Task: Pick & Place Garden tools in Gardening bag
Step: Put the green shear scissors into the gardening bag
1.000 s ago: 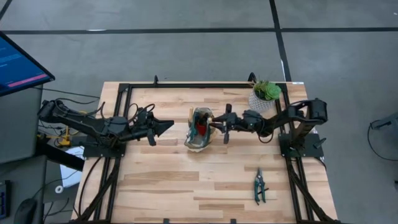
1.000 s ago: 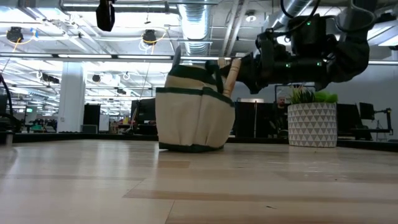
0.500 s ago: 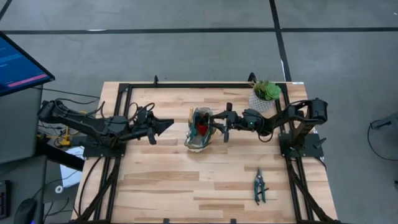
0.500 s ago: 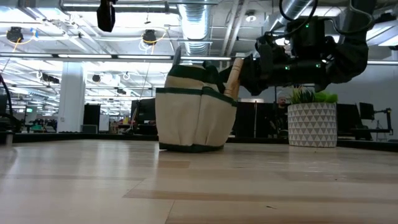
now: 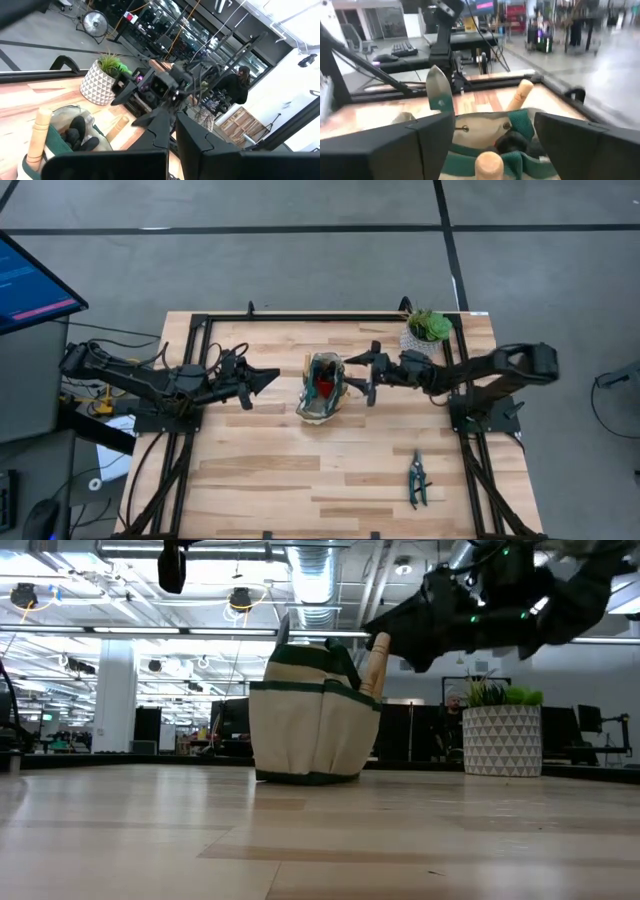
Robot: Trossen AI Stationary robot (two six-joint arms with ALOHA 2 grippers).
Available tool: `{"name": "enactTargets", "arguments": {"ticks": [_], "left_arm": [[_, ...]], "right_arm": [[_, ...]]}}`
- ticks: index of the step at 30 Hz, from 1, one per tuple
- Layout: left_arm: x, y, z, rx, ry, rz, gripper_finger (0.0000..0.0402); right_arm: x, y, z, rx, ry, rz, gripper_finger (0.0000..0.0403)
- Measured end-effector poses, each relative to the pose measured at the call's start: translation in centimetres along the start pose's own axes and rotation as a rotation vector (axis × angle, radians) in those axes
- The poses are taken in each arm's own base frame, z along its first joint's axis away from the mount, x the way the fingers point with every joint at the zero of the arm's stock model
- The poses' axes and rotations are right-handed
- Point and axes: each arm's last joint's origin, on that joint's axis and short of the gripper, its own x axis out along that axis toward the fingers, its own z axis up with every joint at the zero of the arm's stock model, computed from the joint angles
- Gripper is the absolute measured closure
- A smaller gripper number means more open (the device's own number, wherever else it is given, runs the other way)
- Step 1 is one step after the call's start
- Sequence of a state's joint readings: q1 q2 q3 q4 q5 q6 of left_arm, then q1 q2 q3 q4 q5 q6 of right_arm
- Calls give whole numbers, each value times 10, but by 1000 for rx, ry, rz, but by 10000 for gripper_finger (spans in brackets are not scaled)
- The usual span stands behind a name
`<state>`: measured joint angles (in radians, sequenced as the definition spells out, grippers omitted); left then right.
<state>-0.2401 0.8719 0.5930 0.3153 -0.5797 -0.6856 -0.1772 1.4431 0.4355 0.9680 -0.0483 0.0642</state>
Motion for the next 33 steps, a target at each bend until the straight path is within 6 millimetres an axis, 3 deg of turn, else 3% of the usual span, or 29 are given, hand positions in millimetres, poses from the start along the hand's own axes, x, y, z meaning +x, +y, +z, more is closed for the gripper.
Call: {"name": "enactTargets", "arguments": {"ticks": [6,10,17,21,26,33], "left_arm": [[-1,0,1,46,-2,-1,400],[-2,1,5,86,-18,-1,400],[-7,2,15,138,-42,-26,400],[-11,1,19,165,-45,-59,400],[-12,0,20,196,-38,-88,400],[-12,-1,19,223,-10,-125,400]], "right_arm": [[-34,6,26,341,139,-24,133],[-63,20,30,540,456,-78,133],[-107,61,39,631,929,-88,133],[-117,91,40,641,1104,-24,133],[-122,141,37,549,1230,228,133],[-128,193,25,252,1443,516,133]]}}
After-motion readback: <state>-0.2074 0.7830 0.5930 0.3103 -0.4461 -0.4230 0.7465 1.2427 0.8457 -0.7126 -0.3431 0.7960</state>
